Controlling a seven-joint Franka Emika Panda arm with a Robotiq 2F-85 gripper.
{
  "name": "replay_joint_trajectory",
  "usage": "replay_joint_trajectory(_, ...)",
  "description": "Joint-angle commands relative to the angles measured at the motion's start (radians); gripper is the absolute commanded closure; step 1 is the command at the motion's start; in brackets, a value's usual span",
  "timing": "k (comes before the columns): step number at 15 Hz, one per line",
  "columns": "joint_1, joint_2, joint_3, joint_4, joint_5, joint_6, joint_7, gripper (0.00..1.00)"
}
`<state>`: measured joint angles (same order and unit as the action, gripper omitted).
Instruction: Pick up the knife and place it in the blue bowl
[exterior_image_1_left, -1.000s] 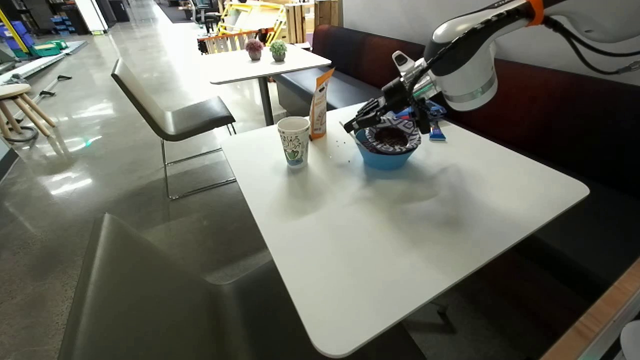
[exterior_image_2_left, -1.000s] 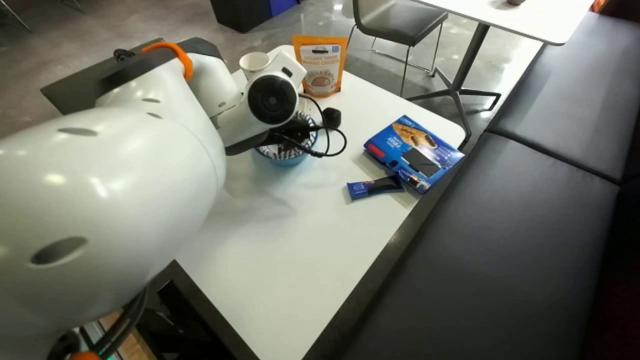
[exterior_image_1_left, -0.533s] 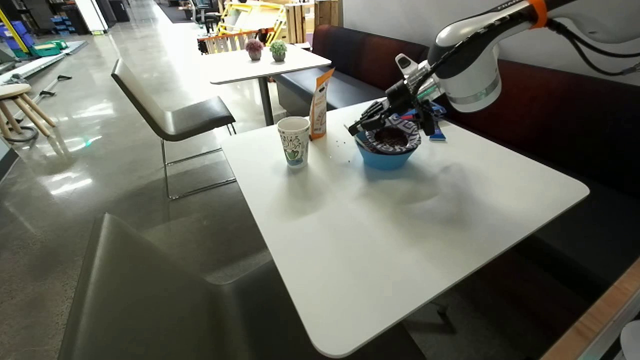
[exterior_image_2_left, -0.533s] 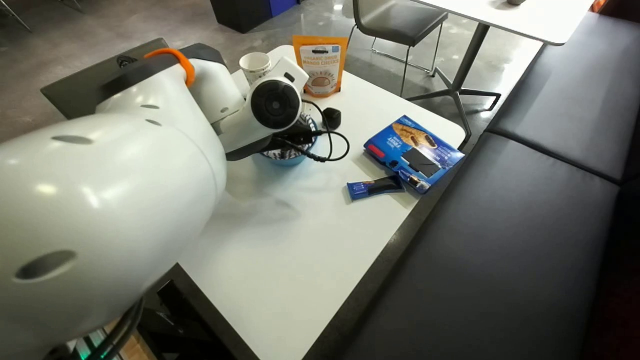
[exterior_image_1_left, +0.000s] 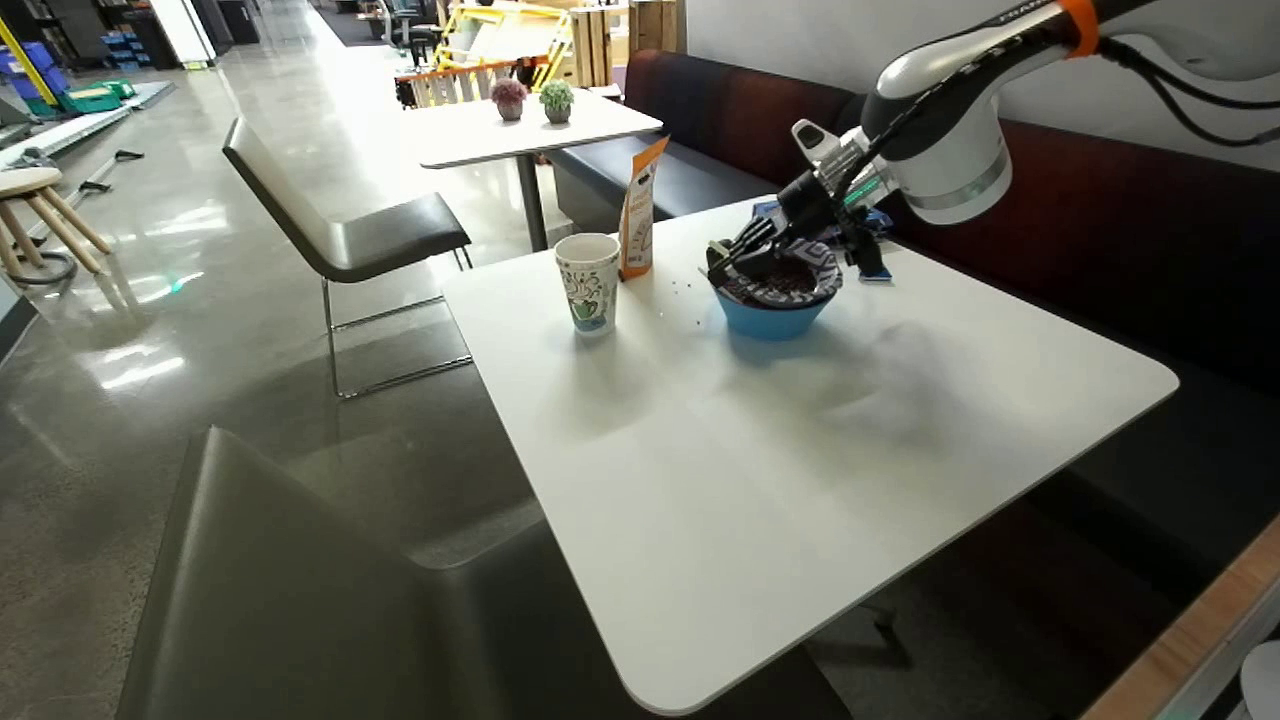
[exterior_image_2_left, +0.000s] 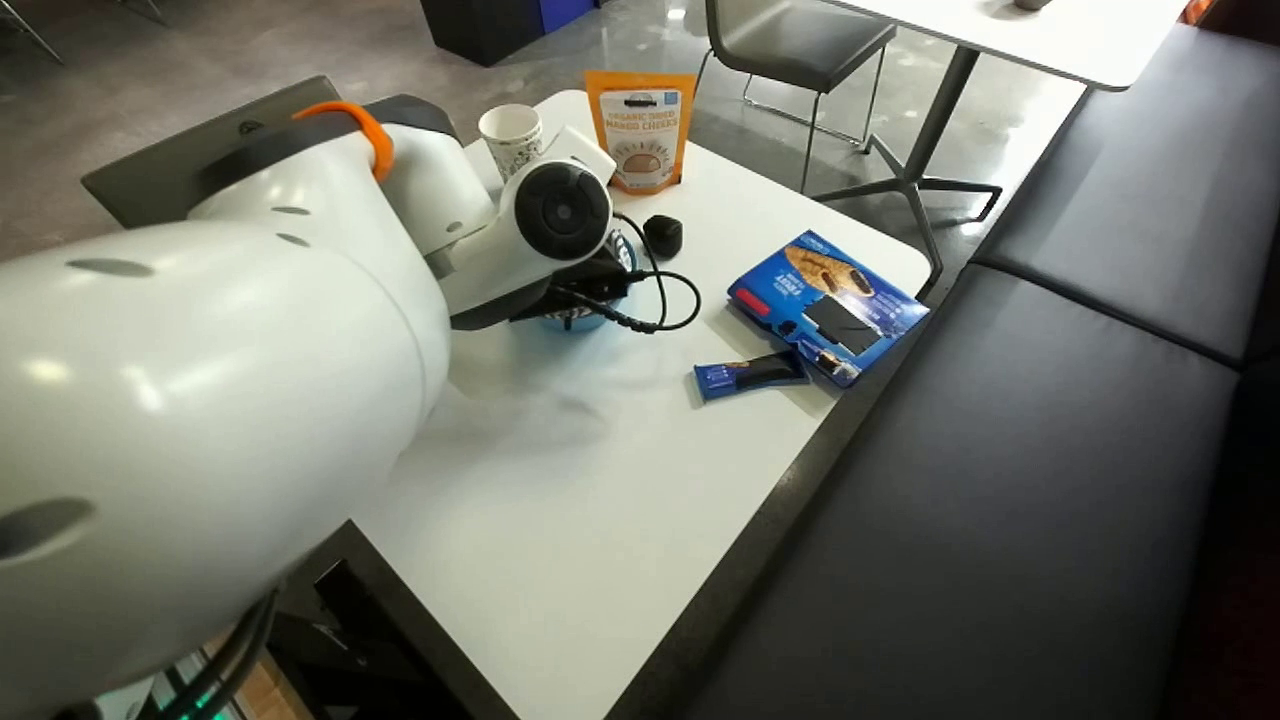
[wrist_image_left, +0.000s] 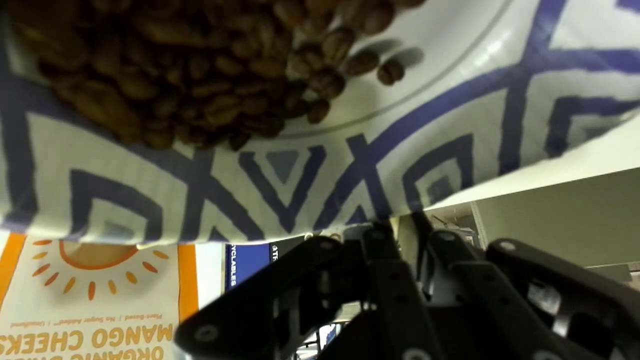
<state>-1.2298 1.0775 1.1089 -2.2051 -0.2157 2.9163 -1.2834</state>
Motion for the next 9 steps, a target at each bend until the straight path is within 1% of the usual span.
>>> replay_joint_trajectory(1,-0.004,-0.051,-0.023,-0.016,-0.008,-0.031,-0.017,0.97)
replay_joint_trajectory(4,-0.003,-0.065,-0.018,-0.019,0.0,-0.038,-0.021,0.97)
replay_joint_trajectory(5,-0.004,-0.07,-0.008,-0.02,0.0,-0.039,-0.023,0.63)
replay_joint_trajectory(6,-0.004,-0.074,0.002,-0.021,0.002,-0.042,-0.023,0.62)
replay_joint_trajectory(7,-0.002,-0.081,0.012,-0.022,0.001,-0.042,-0.026,0.56)
replay_joint_trajectory(9,0.003,-0.103,0.038,-0.025,0.003,-0.062,-0.026,0.4)
